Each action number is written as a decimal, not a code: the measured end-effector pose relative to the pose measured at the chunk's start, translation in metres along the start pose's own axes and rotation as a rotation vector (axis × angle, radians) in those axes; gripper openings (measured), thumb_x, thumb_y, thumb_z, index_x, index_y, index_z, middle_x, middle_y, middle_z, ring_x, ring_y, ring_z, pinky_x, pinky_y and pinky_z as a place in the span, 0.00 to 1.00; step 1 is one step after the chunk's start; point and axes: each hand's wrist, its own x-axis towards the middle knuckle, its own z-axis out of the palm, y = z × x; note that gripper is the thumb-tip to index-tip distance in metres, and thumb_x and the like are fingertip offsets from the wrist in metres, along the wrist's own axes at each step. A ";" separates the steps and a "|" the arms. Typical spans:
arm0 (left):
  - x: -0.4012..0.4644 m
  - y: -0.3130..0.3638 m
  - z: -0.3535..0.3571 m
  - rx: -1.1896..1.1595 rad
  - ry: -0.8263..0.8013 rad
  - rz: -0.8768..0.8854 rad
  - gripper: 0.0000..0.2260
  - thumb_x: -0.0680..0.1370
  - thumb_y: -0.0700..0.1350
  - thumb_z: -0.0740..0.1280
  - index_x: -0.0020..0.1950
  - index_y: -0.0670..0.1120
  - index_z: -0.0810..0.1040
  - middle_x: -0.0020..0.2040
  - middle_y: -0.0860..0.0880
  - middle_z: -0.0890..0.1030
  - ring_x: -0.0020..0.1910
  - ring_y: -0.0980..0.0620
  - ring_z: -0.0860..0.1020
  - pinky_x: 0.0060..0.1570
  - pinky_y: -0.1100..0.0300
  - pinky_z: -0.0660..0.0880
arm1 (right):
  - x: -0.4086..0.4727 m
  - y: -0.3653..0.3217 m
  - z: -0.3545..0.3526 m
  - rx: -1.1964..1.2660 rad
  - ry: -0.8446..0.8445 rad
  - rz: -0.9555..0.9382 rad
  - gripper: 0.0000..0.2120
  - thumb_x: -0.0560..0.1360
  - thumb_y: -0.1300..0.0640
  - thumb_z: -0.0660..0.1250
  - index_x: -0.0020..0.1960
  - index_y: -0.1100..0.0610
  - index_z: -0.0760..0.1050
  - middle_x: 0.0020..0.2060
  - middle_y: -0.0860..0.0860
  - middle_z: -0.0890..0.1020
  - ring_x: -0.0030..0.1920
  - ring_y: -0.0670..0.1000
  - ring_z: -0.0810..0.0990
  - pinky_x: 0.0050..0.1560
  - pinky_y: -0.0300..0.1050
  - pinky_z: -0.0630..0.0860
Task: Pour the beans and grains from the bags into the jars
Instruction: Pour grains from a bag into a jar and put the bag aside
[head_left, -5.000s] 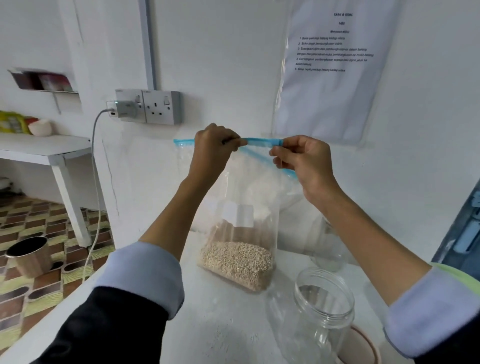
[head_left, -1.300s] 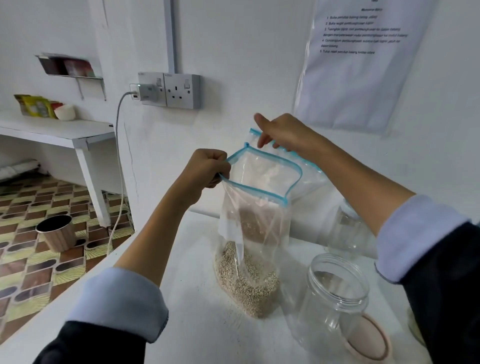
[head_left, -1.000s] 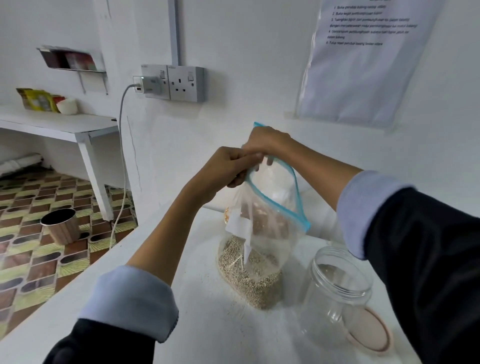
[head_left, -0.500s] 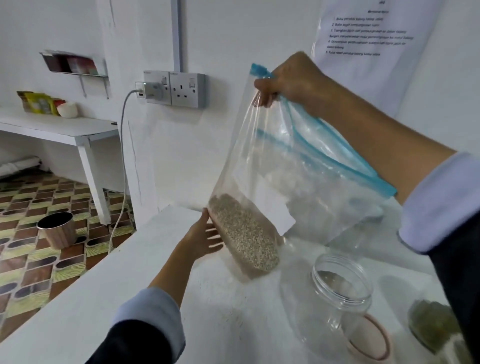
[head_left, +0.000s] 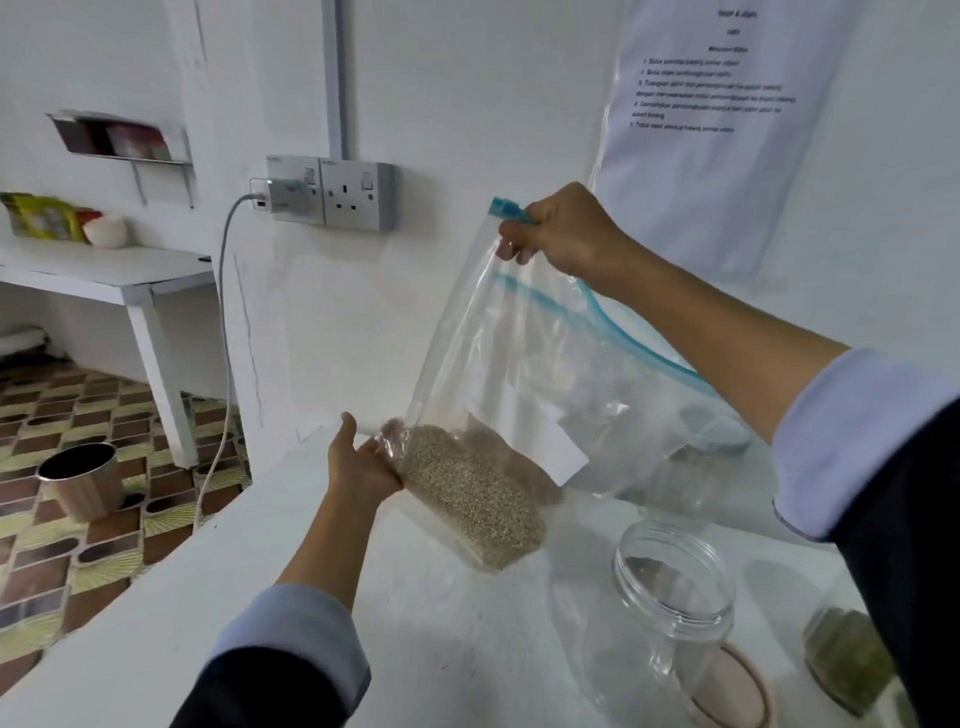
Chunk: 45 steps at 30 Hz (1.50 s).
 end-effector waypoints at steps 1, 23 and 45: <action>0.002 0.001 -0.001 0.013 -0.035 0.030 0.27 0.78 0.63 0.55 0.48 0.40 0.77 0.48 0.43 0.79 0.45 0.43 0.81 0.48 0.49 0.78 | -0.001 0.003 -0.007 0.012 0.028 0.000 0.08 0.76 0.60 0.67 0.44 0.63 0.82 0.39 0.54 0.83 0.32 0.43 0.77 0.43 0.31 0.73; -0.002 0.016 0.029 0.124 -0.285 0.217 0.22 0.80 0.60 0.53 0.41 0.45 0.76 0.51 0.48 0.80 0.60 0.46 0.76 0.59 0.44 0.68 | -0.021 0.005 -0.056 0.093 0.187 0.041 0.08 0.76 0.59 0.67 0.46 0.63 0.82 0.42 0.54 0.83 0.32 0.43 0.78 0.43 0.27 0.74; -0.045 0.074 0.097 1.171 0.126 1.335 0.11 0.76 0.29 0.55 0.43 0.41 0.74 0.39 0.41 0.77 0.34 0.43 0.76 0.30 0.53 0.75 | -0.081 0.003 -0.107 0.356 0.214 -0.009 0.09 0.70 0.63 0.72 0.50 0.63 0.80 0.51 0.53 0.83 0.40 0.44 0.83 0.42 0.31 0.75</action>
